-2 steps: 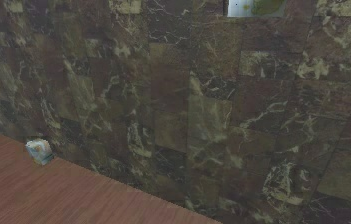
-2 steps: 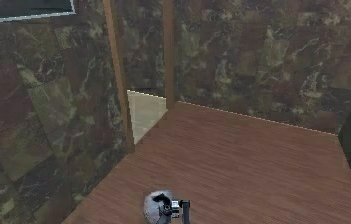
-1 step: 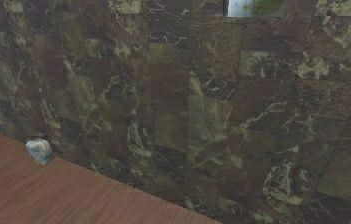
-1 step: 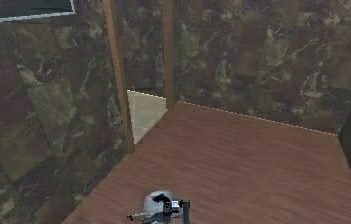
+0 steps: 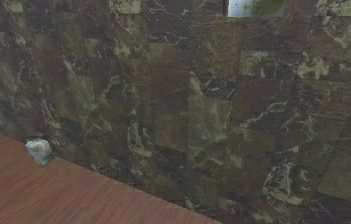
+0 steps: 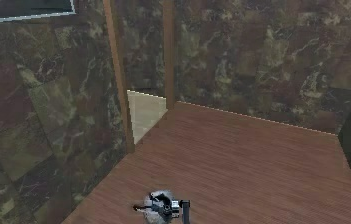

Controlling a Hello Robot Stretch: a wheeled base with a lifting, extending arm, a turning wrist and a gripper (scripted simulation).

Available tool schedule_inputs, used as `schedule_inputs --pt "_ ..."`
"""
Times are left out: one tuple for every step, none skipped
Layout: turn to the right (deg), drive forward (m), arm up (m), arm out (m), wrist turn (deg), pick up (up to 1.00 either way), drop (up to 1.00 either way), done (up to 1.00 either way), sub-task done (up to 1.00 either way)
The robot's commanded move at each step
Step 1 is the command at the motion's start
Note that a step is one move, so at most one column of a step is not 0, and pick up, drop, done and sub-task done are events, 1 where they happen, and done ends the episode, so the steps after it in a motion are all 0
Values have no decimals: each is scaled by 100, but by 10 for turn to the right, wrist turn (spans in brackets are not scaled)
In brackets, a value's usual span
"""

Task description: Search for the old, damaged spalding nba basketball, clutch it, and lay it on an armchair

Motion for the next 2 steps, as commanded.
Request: schedule_inputs --pt "0 0 0 0 210 0 0 0 0" --pt "0 0 -30 0 0 0 0 0 0"
